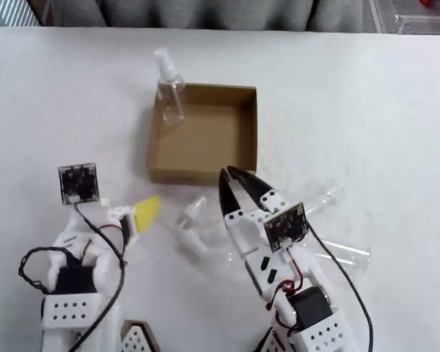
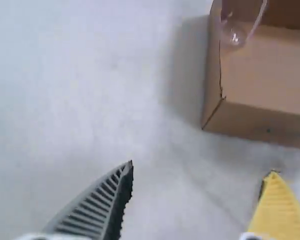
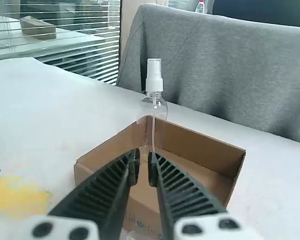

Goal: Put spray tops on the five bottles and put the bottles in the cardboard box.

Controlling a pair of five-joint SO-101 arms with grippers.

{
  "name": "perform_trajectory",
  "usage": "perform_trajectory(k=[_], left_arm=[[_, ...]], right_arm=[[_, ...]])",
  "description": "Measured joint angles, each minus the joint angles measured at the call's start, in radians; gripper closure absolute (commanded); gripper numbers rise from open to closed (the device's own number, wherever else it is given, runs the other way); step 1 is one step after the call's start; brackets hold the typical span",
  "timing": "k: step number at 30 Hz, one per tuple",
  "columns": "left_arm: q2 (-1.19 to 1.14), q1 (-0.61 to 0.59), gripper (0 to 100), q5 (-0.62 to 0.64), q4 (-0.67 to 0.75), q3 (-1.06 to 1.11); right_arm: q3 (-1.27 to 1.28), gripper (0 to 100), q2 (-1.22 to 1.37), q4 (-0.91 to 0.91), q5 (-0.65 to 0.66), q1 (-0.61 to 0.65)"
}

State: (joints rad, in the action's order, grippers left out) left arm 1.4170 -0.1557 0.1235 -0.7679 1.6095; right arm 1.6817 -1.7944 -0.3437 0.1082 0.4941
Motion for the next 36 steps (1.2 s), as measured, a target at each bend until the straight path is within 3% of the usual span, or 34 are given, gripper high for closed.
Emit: perform_trajectory(k=[7, 10, 15, 21, 28, 36], left_arm=[[0.089, 0.018, 99, 0.000, -0.002, 0.063], [0.112, 0.018, 93, 0.000, -0.003, 0.063], [0.121, 0.018, 98, 0.000, -0.029, 0.074], [0.123, 0.018, 98, 0.000, -0.034, 0.075], [0.123, 0.025, 98, 0.000, -0.034, 0.081], [0.124, 0.025, 98, 0.000, -0.034, 0.091]], right_arm=[[-0.060, 98.4, 0.000, -0.135, 0.000, -0.012], [-0.115, 98.4, 0.000, -0.218, 0.005, -0.020], [-0.187, 98.4, 0.000, -0.272, 0.068, -0.118], [-0.209, 98.4, 0.083, -0.272, 0.081, -0.293], [-0.402, 98.4, 0.535, -0.272, 0.077, -0.393], [-0.649, 98.4, 1.071, -0.272, -0.021, -0.488]])
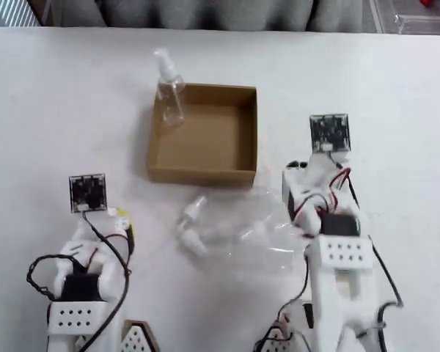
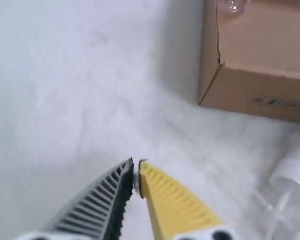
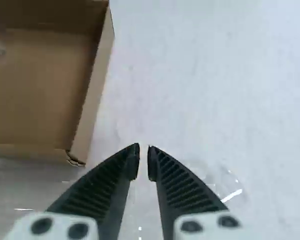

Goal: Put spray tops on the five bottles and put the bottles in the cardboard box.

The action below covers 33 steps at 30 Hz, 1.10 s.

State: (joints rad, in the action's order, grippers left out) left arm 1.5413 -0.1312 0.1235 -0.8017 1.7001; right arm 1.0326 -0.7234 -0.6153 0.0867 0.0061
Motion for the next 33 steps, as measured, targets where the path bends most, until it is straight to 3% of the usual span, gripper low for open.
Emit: perform_trajectory(k=[7, 14, 33], left_arm=[[0.000, 0.000, 98, -0.043, 0.000, 0.000], [0.000, 0.000, 98, -0.064, 0.000, 0.000], [0.000, 0.000, 98, -0.064, 0.000, 0.000]], right_arm=[[-0.094, 98.4, 0.299, -0.005, -0.043, -0.012], [-0.203, 98.4, 0.463, -0.135, -0.043, -0.012], [-0.292, 98.3, 0.525, -0.146, -0.150, 0.190]])
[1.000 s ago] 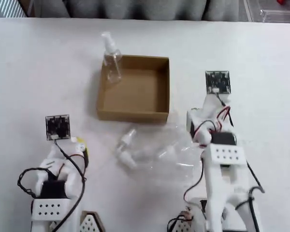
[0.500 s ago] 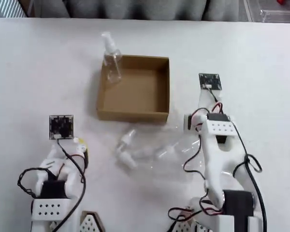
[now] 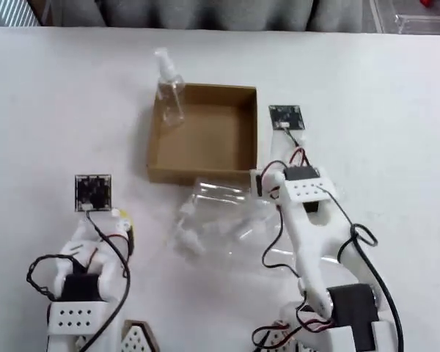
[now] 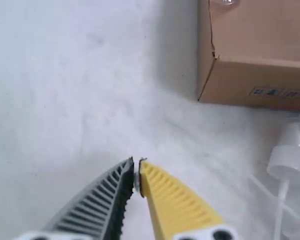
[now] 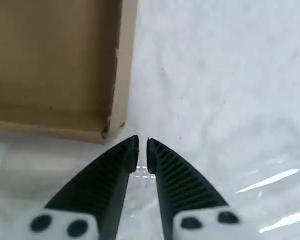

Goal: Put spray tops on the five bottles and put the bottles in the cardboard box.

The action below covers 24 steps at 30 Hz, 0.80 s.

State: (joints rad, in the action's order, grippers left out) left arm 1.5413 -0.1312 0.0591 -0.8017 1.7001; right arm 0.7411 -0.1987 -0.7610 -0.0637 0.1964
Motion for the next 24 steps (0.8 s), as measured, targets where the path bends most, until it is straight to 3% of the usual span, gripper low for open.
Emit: perform_trajectory(k=[7, 18, 24], left_arm=[[0.000, 0.000, 98, 0.000, 0.000, 0.000], [0.000, 0.000, 98, 0.000, 0.000, 0.000], [0.000, 0.000, 98, 0.000, 0.000, 0.000]], right_arm=[[-0.005, 98.3, 0.000, -0.006, -0.002, 0.029], [-0.012, 98.3, 0.000, -0.080, -0.003, 0.209], [-0.012, 98.3, 0.000, -0.080, -0.003, 0.241]])
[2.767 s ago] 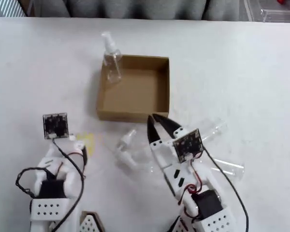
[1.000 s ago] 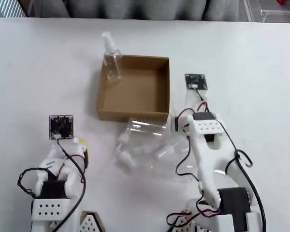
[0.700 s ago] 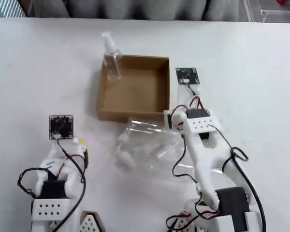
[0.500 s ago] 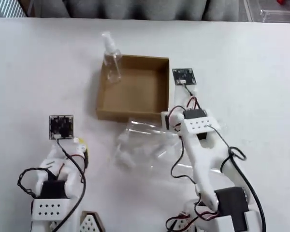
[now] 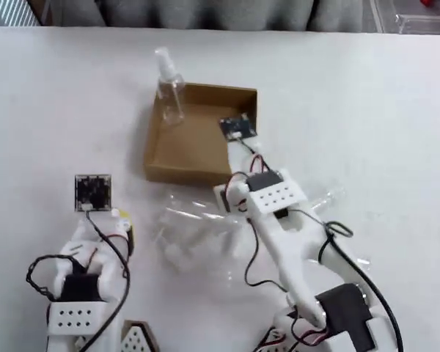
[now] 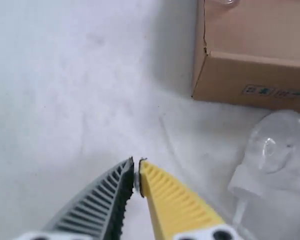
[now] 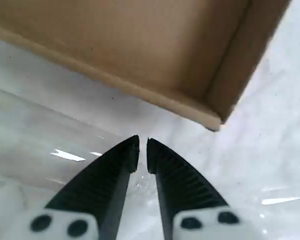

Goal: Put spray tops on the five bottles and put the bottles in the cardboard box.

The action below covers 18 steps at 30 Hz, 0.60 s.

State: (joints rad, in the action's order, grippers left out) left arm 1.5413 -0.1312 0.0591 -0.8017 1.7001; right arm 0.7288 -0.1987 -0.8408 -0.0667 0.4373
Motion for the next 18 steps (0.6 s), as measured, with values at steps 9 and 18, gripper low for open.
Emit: perform_trajectory(k=[9, 18], left_arm=[[0.000, 0.000, 98, -0.081, 0.008, 0.000], [0.000, -0.115, 98, -0.419, 0.072, -0.014]], right_arm=[[0.066, 98.3, -0.178, -0.002, 0.002, 0.077], [0.275, 98.3, -0.651, -0.005, 0.186, -0.153]])
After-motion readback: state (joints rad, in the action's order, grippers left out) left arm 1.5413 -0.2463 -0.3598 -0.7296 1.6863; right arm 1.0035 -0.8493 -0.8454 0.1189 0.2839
